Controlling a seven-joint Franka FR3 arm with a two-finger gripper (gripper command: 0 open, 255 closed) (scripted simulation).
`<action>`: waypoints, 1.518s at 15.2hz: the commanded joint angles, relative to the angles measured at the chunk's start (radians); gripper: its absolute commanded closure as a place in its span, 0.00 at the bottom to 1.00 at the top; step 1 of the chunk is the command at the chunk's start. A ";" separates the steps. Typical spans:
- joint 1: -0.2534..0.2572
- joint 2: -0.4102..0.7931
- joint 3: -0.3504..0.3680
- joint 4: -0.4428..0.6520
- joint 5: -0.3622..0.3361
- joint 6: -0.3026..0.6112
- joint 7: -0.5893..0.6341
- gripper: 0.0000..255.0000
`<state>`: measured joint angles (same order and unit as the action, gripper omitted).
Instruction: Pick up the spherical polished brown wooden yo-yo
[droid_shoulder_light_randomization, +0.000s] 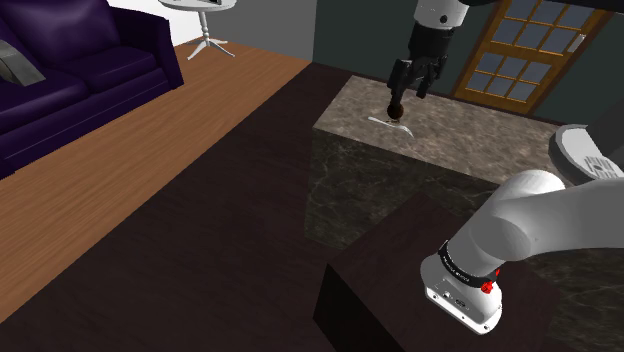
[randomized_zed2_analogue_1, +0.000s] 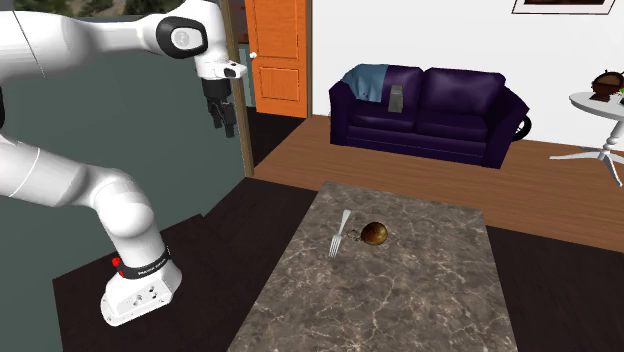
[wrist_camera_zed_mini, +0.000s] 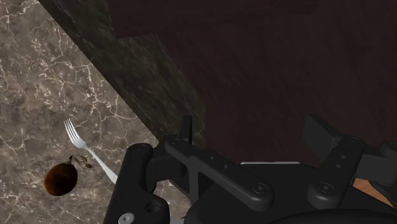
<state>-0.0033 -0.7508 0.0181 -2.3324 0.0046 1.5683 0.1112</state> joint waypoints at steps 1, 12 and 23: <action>0.000 0.000 0.000 0.000 0.000 0.000 0.000 0.00; -0.083 0.308 -0.145 0.081 -0.065 0.195 -0.092 0.00; -0.152 0.672 -0.271 0.288 -0.040 0.317 -0.195 0.00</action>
<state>-0.1502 -0.1155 -0.2445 -2.0725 -0.0423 1.8812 -0.0772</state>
